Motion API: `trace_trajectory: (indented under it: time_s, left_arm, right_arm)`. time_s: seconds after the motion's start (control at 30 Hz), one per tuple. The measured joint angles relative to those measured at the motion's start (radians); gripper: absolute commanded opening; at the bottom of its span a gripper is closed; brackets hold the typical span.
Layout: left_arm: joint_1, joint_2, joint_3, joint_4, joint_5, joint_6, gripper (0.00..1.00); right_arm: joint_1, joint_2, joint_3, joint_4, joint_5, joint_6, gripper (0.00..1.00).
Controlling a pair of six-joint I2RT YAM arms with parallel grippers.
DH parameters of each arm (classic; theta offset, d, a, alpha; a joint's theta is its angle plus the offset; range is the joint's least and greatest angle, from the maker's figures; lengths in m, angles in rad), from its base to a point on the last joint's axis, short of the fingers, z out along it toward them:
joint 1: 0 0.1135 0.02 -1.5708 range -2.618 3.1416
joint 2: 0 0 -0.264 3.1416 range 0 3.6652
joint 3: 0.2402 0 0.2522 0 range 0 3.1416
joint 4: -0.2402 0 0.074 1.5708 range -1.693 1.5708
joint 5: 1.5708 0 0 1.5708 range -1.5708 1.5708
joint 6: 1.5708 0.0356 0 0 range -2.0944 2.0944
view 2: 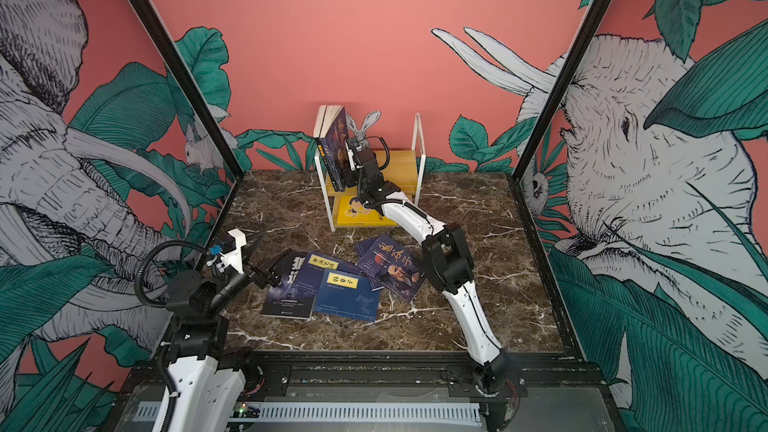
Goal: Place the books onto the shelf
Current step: 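Withdraw the right gripper from the shelf back toward the table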
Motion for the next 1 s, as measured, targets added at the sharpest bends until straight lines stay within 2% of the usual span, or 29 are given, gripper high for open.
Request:
trace_trajectory:
  time_s: [0.37,0.67,0.8,0.9,1.0]
  left_arm:
    - [0.0,-0.001,0.0,0.0,-0.001,-0.001,0.99]
    - [0.0,-0.001,0.0,-0.001,0.0,-0.001,0.99]
    - [-0.001,0.007,0.0,-0.007,-0.018,-0.003,1.0]
    - [-0.009,0.017,0.0,-0.017,-0.042,-0.015,1.0]
    - [-0.011,0.028,0.0,-0.024,-0.058,-0.044,1.0]
  right_arm:
    - [0.0,-0.074,-0.001,-0.061,0.084,-0.078,0.0]
    - [0.001,-0.107,0.142,-0.14,0.113,-0.101,0.0]
    - [0.003,-0.197,0.076,-0.176,0.118,-0.098,0.0]
    - [0.013,-0.29,0.01,-0.219,0.121,-0.112,0.1]
    - [0.034,-0.427,-0.101,-0.254,0.132,-0.129,0.26]
